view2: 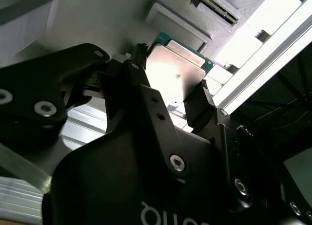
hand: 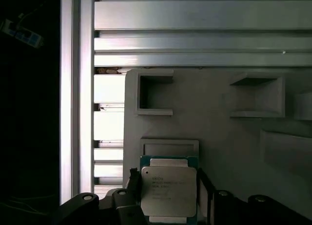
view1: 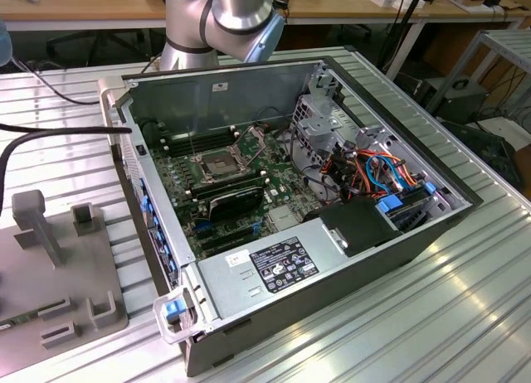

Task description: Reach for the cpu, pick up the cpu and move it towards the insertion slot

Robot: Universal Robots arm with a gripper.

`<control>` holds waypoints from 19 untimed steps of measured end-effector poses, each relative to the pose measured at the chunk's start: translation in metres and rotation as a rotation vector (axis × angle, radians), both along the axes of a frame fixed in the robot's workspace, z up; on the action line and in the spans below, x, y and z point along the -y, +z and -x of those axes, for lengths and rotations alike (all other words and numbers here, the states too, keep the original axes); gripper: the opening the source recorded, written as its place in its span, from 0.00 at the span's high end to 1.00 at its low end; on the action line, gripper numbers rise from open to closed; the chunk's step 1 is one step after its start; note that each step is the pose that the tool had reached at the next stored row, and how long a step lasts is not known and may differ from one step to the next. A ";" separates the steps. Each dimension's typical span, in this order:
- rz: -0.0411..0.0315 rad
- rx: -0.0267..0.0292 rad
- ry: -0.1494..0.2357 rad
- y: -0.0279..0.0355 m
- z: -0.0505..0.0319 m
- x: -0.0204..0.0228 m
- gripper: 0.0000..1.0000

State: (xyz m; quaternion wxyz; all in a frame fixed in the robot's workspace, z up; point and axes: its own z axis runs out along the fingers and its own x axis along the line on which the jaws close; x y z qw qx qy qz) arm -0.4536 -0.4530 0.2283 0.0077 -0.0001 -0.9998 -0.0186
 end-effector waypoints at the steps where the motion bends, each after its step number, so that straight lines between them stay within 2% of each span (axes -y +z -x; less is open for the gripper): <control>1: 0.0000 -0.0001 0.000 0.0023 0.0000 0.0000 0.45; 9: 0.0000 0.0000 0.000 0.0241 0.0000 0.0000 0.45; 13: 0.0000 0.0000 0.000 0.0417 0.0000 0.0000 0.45; 17: 0.0000 0.0000 0.000 0.0538 0.0000 0.0000 0.45; 19: -0.0001 0.0001 0.000 0.0635 0.0000 0.0000 0.45</control>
